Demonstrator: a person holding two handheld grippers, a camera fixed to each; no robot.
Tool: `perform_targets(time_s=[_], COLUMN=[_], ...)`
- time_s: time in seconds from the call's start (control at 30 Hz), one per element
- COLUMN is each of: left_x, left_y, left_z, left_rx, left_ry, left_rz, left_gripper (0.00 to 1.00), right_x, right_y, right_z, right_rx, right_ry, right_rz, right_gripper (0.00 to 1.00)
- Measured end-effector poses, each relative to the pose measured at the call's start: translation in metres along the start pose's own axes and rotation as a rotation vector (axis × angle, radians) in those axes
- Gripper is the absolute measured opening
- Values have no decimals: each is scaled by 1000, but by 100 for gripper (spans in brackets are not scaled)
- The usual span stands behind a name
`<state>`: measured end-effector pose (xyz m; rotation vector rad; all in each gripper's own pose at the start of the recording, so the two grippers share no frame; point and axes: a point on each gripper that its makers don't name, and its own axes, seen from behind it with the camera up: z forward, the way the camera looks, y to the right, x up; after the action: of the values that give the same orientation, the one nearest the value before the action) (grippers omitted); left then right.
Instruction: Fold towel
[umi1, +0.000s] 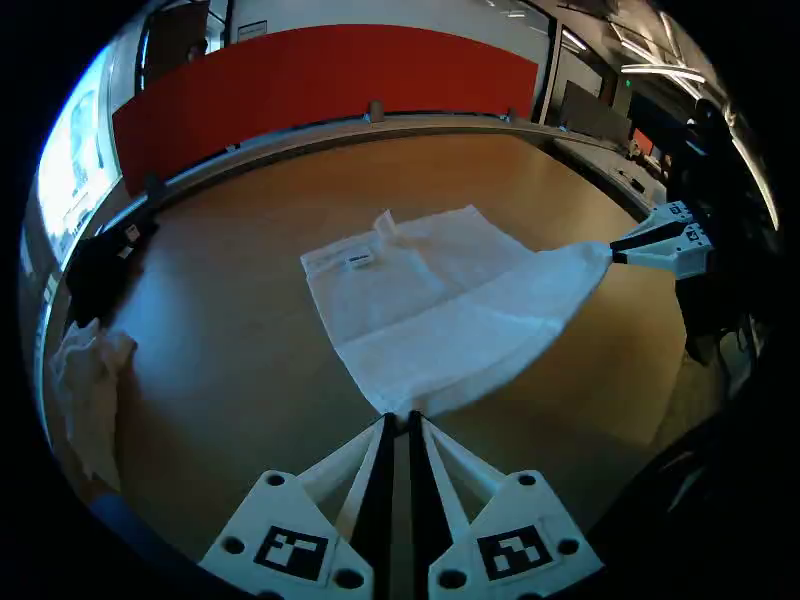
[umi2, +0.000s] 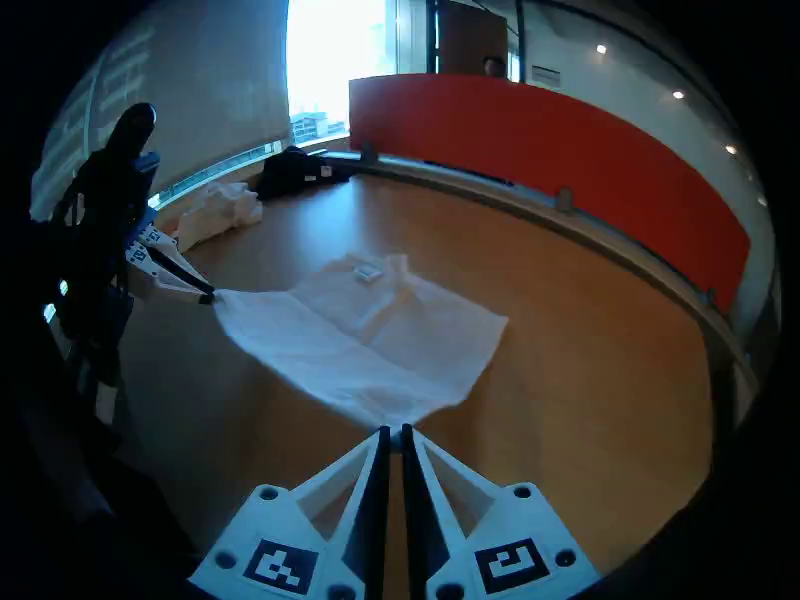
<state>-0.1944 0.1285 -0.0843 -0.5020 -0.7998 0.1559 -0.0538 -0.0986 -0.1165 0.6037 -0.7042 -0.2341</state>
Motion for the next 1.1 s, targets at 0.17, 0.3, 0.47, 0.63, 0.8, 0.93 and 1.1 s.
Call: perform_targets(time_s=[0.17, 0.3, 0.47, 0.63, 0.8, 0.93, 1.1], left_x=[1, 1, 2, -2, -5, -1, 5], left_y=[8, 14, 20, 26, 28, 27, 23], left_z=[-17, -29, -42, -48, -46, -43, -37], left_rx=[-8, -16, -18, -28, -31, -29, -24], left_ry=[-8, -14, -14, -19, -26, -21, -14], left_rz=[-8, -20, -36, -48, -54, -59, -70], left_gripper=[10, 10, 10, 10, 10, 10, 10], right_x=[4, 6, 6, -1, -6, -4, 0], right_y=[-7, -11, -18, -23, -24, -20, -14], right_z=[-15, -25, -38, -48, -49, -47, -41], right_rx=[6, 7, 14, 18, 21, 18, 18], right_ry=[-14, -20, -29, -45, -57, -57, -63], right_rz=[11, 23, 34, 37, 41, 37, 25], right_gripper=[8, 8, 8, 7, 8, 7, 8])
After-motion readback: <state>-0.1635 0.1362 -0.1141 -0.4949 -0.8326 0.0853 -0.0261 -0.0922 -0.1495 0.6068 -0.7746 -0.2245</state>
